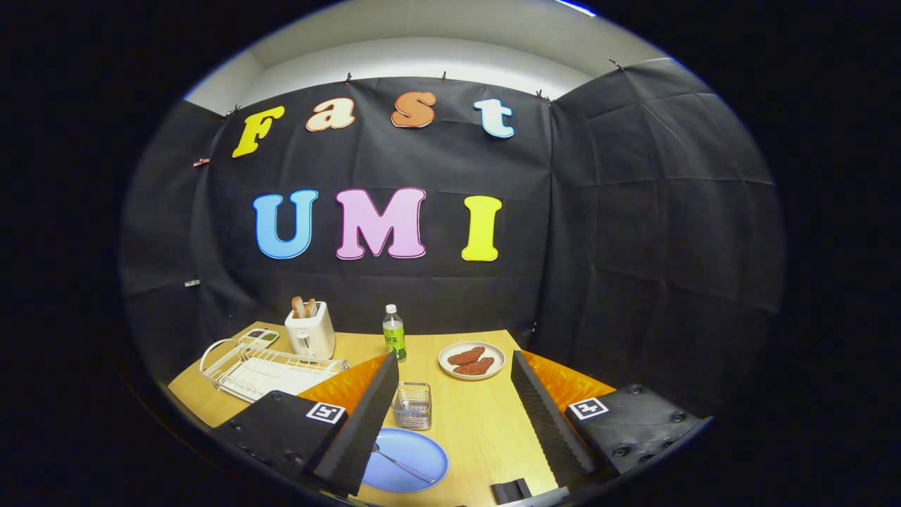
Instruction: Take the plate from the dish rack, then take the spoon from the basket and place it into the plate.
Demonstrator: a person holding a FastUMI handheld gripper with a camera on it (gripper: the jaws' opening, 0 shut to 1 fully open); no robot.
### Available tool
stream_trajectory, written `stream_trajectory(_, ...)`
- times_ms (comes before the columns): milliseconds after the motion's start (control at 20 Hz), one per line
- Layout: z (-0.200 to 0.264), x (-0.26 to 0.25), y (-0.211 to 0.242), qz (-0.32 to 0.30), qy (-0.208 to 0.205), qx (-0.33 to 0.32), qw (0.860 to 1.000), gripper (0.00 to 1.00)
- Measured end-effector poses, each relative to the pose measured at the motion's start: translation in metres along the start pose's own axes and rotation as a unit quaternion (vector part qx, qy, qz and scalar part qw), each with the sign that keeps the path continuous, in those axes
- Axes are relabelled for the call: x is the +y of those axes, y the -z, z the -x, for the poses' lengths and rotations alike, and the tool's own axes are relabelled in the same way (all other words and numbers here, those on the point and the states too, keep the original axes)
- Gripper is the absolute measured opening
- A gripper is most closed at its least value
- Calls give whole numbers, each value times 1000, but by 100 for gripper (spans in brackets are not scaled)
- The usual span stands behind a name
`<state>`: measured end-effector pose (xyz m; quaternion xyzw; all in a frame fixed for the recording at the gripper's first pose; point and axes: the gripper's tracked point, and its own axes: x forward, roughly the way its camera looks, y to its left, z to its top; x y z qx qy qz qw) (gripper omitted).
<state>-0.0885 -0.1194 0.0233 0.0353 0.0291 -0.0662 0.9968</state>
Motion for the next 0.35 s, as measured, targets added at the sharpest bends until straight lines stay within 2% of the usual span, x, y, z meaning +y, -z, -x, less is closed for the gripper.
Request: stream_trajectory(350,4,35,6,-3,-15,5,1000,98)
